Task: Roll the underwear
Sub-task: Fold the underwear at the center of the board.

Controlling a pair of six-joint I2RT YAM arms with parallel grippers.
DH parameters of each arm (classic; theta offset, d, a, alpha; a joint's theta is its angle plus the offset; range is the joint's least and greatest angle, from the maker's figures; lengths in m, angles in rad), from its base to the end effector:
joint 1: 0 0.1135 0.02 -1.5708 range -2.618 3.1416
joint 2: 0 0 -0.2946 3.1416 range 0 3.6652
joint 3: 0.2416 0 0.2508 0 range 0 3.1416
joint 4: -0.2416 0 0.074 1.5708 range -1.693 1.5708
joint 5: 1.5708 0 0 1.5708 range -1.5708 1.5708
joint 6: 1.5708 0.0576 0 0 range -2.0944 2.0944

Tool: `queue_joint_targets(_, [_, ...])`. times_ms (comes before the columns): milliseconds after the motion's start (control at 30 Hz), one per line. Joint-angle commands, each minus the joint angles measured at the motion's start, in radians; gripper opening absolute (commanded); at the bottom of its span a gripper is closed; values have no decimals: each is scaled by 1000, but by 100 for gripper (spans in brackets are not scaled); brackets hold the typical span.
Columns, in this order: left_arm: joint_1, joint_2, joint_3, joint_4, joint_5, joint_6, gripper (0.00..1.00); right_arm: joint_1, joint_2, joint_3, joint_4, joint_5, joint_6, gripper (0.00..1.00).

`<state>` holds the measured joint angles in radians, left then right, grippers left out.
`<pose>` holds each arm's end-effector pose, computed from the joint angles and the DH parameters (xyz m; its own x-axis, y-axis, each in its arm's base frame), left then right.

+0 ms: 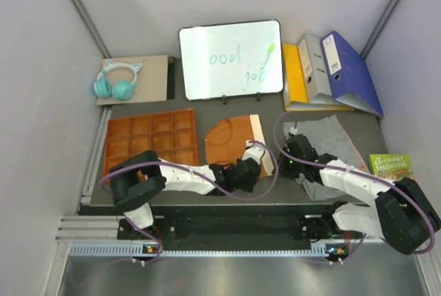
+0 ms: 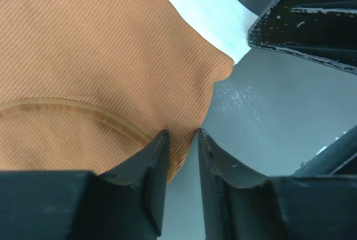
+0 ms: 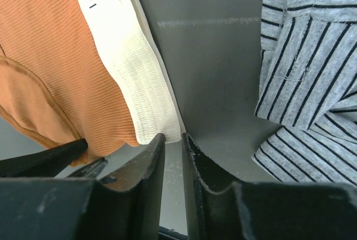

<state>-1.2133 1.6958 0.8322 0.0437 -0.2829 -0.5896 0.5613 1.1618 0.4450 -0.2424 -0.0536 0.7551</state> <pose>0.1371 -0.3211 0.1651 -0.6757 0.2832 -0.6806 0.5500 0.8084 -0.2098 0.1688 0.1098 0.1614 -0.8869 0.2508 -0.3881 0.0690 0.9023 0.4255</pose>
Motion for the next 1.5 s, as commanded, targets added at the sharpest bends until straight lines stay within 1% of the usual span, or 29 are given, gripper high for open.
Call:
queue_joint_targets(0, [-12,54,10,-96,-18,-3,23,14,10,-3,38,12,-8,17])
queue_joint_targets(67, [-14,64,13,-99,-21,-7,15,14,13,0,40,12,-14,10])
queue_joint_targets(100, [-14,68,13,-99,-22,-9,8,14,13,3,40,14,-17,7])
queue_joint_targets(133, [-15,70,13,-97,-22,-9,5,12,13,9,40,15,-25,1])
queue_joint_targets(167, [-14,68,15,-96,-24,-7,1,14,12,12,31,18,-28,0])
queue_joint_targets(200, [-18,68,16,-94,-25,-6,0,14,10,15,26,26,-33,0])
queue_joint_targets(300, [-25,61,16,-82,-19,7,0,14,-4,32,-1,41,-43,0])
queue_joint_targets(433, [-35,39,31,-68,22,11,0,14,-54,52,-46,46,-46,0])
queue_joint_targets(533, [-45,34,51,-64,62,-2,0,14,-118,60,-95,51,-45,0])
queue_joint_targets(767, [-74,24,99,-54,160,-91,0,14,-258,107,-247,115,-56,0])
queue_joint_targets(800, [-75,19,110,-18,186,-102,0,14,-283,113,-262,118,-62,0])
queue_joint_targets(900, [-75,-14,126,-28,176,-136,0,14,-321,132,-291,129,-66,0])
queue_joint_targets(1033, [-65,-13,169,-134,116,-119,0,14,-315,144,-282,135,-79,0])
queue_joint_targets(1133, [-31,-2,200,-191,126,-105,0,12,-277,159,-253,136,-88,0])
queue_joint_targets(1333, [60,-41,200,-211,151,-87,0,14,-202,225,-209,164,-109,0])
queue_joint_targets(1467, [121,-47,218,-229,207,-49,0,14,-134,282,-186,178,-131,0])
